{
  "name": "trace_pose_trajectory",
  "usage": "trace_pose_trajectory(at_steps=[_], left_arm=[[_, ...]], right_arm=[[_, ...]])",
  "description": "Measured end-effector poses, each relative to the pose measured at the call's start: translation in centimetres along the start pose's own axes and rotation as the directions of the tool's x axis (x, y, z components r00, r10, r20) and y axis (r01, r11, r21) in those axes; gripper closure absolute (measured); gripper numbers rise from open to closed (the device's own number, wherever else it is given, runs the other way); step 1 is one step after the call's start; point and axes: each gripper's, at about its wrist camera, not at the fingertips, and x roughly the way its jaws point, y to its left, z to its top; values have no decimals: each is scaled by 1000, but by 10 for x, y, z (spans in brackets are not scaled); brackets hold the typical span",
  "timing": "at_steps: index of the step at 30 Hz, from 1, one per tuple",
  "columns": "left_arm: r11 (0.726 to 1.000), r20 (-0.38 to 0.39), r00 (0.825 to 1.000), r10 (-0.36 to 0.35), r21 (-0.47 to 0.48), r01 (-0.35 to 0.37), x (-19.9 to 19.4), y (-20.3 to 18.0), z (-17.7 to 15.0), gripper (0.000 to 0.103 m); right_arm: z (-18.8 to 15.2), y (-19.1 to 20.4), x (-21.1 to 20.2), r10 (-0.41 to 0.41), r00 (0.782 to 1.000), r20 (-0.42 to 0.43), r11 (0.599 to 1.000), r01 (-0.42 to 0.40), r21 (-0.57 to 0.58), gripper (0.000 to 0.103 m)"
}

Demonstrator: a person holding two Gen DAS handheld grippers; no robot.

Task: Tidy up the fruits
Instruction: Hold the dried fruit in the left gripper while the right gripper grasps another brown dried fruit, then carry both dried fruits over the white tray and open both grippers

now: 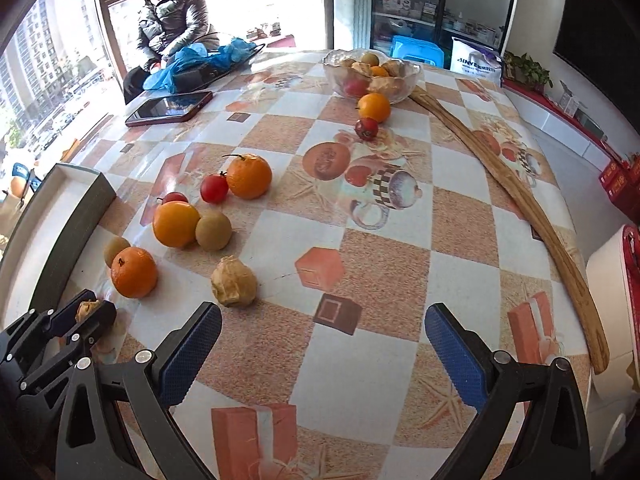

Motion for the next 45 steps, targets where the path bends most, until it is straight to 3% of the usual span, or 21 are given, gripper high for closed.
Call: trace_pose_trajectory(at_steps=[6, 7, 9, 11, 12, 13, 15, 20, 27, 31, 38, 45], left_arm=[[1000, -1, 1000, -1, -2, 1, 1, 0, 1, 72], [1000, -1, 1000, 0, -1, 0, 1, 0, 1, 71], [1000, -1, 1000, 0, -2, 0, 1, 0, 2, 69], [1000, -3, 1000, 2, -3, -2, 1, 1, 2, 69], [1000, -2, 1000, -3, -4, 3, 1, 1, 3, 69], [1000, -3, 1000, -15, -4, 15, 1, 2, 3, 69], [999, -1, 999, -40, -5, 40, -1, 4, 2, 77], [994, 10, 994, -109, -22, 109, -12, 16, -12, 78], [996, 20, 997, -78, -35, 79, -26, 13, -31, 78], [997, 35, 998, -60, -39, 61, -32, 10, -42, 78], [996, 42, 996, -75, -46, 77, -33, 12, -45, 78], [999, 50, 998, -45, -20, 46, -34, 7, -47, 78]], right_arm=[[11, 33, 17, 2, 1000, 0, 996, -2, -92, 4], [13, 36, 21, 9, 1000, -8, 995, -9, -99, 17], [14, 39, 31, 41, 998, -53, 995, -46, -90, 35], [14, 41, 30, 48, 998, -38, 996, -51, -74, 46], [14, 41, 29, 46, 998, -30, 996, -48, -70, 66], [13, 40, 26, 51, 998, -22, 997, -53, -63, 78], [7, 35, 22, 52, 999, -15, 998, -53, -39, 78], [-29, 8, 1, 25, 999, 45, 999, -26, 20, 78], [-77, -32, -28, 34, 993, 117, 987, -52, 155, 78], [-82, -37, -31, 37, 990, 137, 978, -64, 199, 77], [-84, -34, -30, 4, 991, 134, 983, -28, 180, 77], [-84, -33, -29, -8, 991, 132, 985, -15, 172, 77]])
